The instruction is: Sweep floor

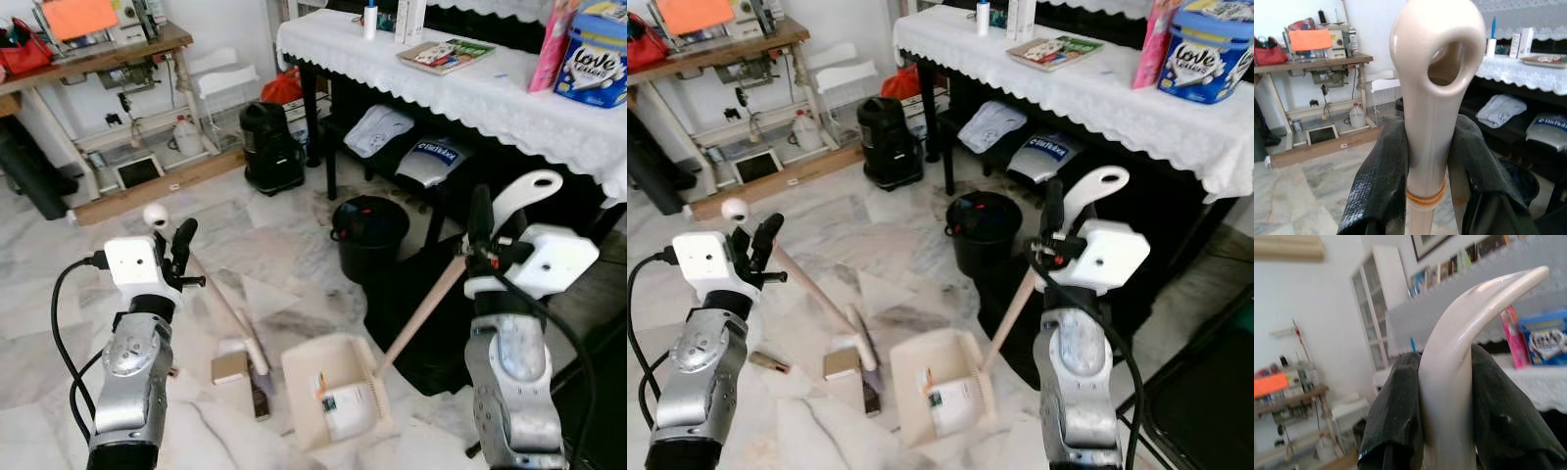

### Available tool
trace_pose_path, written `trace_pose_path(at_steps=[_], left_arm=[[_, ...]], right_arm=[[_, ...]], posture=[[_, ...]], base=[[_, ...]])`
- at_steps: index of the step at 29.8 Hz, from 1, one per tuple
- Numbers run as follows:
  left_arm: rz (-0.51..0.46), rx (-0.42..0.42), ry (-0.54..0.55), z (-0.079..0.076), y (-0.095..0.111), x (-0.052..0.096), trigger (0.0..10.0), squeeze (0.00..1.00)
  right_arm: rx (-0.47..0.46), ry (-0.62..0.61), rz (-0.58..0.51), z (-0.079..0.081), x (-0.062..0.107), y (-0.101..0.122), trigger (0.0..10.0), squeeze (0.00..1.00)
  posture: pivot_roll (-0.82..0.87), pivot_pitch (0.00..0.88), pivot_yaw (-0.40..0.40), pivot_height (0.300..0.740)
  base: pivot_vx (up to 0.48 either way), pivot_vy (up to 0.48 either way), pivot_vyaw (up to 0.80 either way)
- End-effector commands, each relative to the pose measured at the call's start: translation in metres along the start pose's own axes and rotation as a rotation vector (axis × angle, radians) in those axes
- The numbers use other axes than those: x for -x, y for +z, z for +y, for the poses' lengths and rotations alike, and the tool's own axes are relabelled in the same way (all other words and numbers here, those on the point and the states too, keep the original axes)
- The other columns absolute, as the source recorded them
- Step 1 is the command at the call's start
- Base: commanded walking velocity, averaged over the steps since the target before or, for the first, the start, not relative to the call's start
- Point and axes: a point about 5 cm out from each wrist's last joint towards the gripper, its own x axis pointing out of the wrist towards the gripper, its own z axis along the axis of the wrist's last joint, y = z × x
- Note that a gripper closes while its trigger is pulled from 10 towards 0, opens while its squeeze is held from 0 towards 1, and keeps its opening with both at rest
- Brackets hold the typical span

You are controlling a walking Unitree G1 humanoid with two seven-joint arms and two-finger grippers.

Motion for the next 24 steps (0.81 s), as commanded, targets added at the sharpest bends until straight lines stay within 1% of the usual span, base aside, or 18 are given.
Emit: trace_pose_path(at_steps=[1,4,6,8,11,13,15,16,18,20,22,23,24], left_arm=[[-0.074,-0.010,0.028,0.002,0.012,0.001,10.0,0.00],[-0.078,-0.011,0.043,0.002,0.011,0.007,10.0,0.00],[-0.082,-0.011,0.051,0.003,0.012,0.008,10.0,0.00],[-0.092,-0.014,0.034,0.000,0.013,0.006,10.0,0.00],[-0.116,-0.025,-0.027,-0.012,0.017,-0.005,10.0,0.00],[-0.133,-0.025,-0.035,-0.017,0.021,-0.013,10.0,0.00],[-0.135,-0.014,-0.041,-0.018,0.022,-0.014,10.0,0.00],[-0.115,0.006,-0.052,-0.020,0.020,-0.015,10.0,0.00],[-0.102,0.030,-0.060,-0.021,0.018,-0.015,10.0,0.00],[-0.088,0.049,-0.081,-0.027,0.015,-0.021,10.0,0.00],[-0.085,0.044,-0.111,-0.036,0.014,-0.025,10.0,0.00],[-0.084,0.076,-0.100,-0.037,0.015,-0.027,10.0,0.00],[-0.084,0.086,-0.096,-0.036,0.016,-0.031,10.0,0.00]], right_arm=[[-0.034,0.019,-0.055,0.005,-0.008,0.010,10.0,0.00],[-0.009,0.014,-0.038,0.000,-0.011,0.004,10.0,0.00],[-0.013,0.000,-0.040,-0.001,-0.014,0.003,10.0,0.00],[-0.011,-0.003,-0.034,-0.001,-0.015,0.001,10.0,0.00],[-0.006,-0.014,-0.025,-0.003,-0.019,-0.003,10.0,0.00],[0.001,-0.026,-0.033,-0.005,-0.023,-0.001,10.0,0.00],[0.010,-0.051,-0.056,-0.008,-0.022,0.004,10.0,0.00],[0.006,-0.072,-0.071,-0.011,-0.019,0.008,10.0,0.00],[-0.002,-0.086,-0.079,-0.011,-0.017,0.009,10.0,0.00],[0.007,-0.092,-0.090,-0.011,-0.017,0.009,10.0,0.00],[0.006,-0.117,-0.101,-0.014,-0.016,0.010,10.0,0.00],[0.002,-0.126,-0.105,-0.014,-0.016,0.011,10.0,0.00],[0.005,-0.129,-0.111,-0.015,-0.014,0.013,10.0,0.00]], posture=[[-0.03,0.000,0.035,0.740],[-0.03,0.000,0.032,0.740],[-0.02,0.000,0.030,0.740],[-0.02,0.000,0.029,0.740],[-0.03,0.000,0.036,0.740],[-0.08,0.000,0.051,0.740],[-0.12,0.000,0.075,0.740],[-0.15,0.000,0.096,0.740],[-0.16,0.000,0.101,0.740],[-0.17,0.000,0.113,0.740],[-0.19,0.000,0.132,0.740],[-0.21,0.000,0.143,0.740],[-0.22,0.000,0.149,0.740]], base=[[0.000,0.000,0.00],[0.000,0.000,0.00],[0.000,0.000,0.00],[0.000,0.000,0.00],[0.000,0.000,0.00],[0.000,0.000,0.00],[0.000,0.000,0.00],[0.000,0.000,0.00],[0.000,0.000,0.00],[0.000,0.000,0.00],[0.000,0.000,0.00],[0.000,0.000,0.00],[0.000,0.000,0.00]])
